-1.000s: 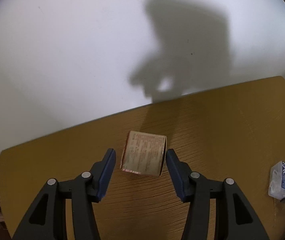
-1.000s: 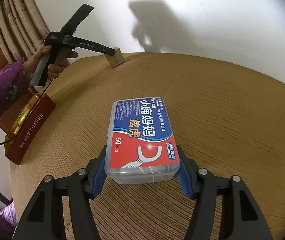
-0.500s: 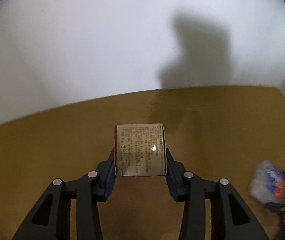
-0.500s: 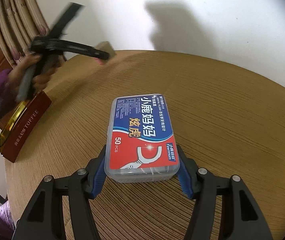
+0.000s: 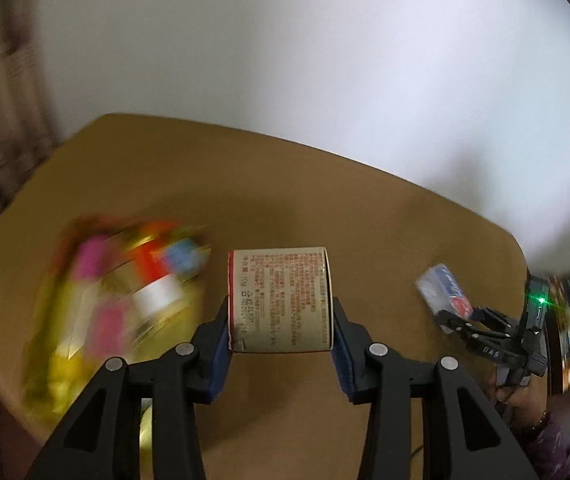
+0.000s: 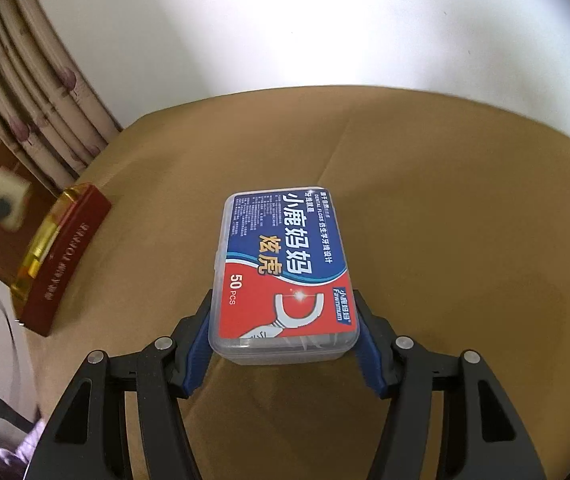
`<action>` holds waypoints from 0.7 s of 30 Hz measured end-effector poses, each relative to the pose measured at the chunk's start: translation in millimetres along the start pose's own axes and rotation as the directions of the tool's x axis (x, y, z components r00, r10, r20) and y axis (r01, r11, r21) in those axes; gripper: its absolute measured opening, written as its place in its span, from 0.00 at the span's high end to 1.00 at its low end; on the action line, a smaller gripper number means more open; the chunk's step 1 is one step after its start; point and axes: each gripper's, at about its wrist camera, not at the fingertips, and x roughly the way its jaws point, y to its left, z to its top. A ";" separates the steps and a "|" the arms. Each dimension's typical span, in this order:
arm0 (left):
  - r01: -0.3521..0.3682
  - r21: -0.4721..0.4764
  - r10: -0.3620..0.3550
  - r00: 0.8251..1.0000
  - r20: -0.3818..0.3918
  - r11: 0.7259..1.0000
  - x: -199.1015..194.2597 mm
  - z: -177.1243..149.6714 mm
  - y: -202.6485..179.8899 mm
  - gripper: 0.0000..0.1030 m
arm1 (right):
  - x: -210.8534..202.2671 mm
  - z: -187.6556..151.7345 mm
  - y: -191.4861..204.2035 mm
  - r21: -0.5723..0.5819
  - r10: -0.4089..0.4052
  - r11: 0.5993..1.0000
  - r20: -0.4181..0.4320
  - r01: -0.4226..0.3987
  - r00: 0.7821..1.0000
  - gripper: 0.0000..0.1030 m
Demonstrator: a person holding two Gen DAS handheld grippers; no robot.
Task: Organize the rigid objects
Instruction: 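Carry the small box into the tray and open the left tool while the right tool carries the floss box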
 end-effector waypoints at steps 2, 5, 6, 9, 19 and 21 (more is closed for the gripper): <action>-0.038 -0.067 0.039 0.999 0.017 0.997 -34.2 -21.9 29.4 0.56 | -3.9 -7.0 6.8 0.019 0.000 1.000 0.001 0.000 1.000 0.44; -0.096 -0.134 0.098 0.995 0.006 0.986 -66.7 -40.9 62.0 0.56 | -5.3 -13.9 16.2 0.047 0.014 0.999 -0.001 -0.014 1.000 0.44; -0.099 -0.154 0.101 0.995 -0.001 0.983 -82.4 -46.5 77.1 0.56 | -4.4 -16.3 22.0 0.054 0.014 0.998 -0.001 -0.014 1.000 0.44; -0.132 -0.172 0.137 0.990 0.017 0.976 -101.9 -55.4 106.6 0.56 | -6.9 -21.5 30.5 0.078 0.029 0.997 -0.003 -0.029 1.000 0.44; -0.116 -0.048 0.116 0.993 0.001 0.992 -28.6 -51.7 111.4 0.56 | -23.2 -31.9 66.1 0.132 0.049 0.990 0.011 -0.050 0.999 0.44; -0.088 0.005 0.088 0.996 0.002 0.996 -9.3 -42.6 107.5 0.55 | -29.5 -32.3 71.7 0.135 0.050 0.989 0.022 -0.052 0.999 0.44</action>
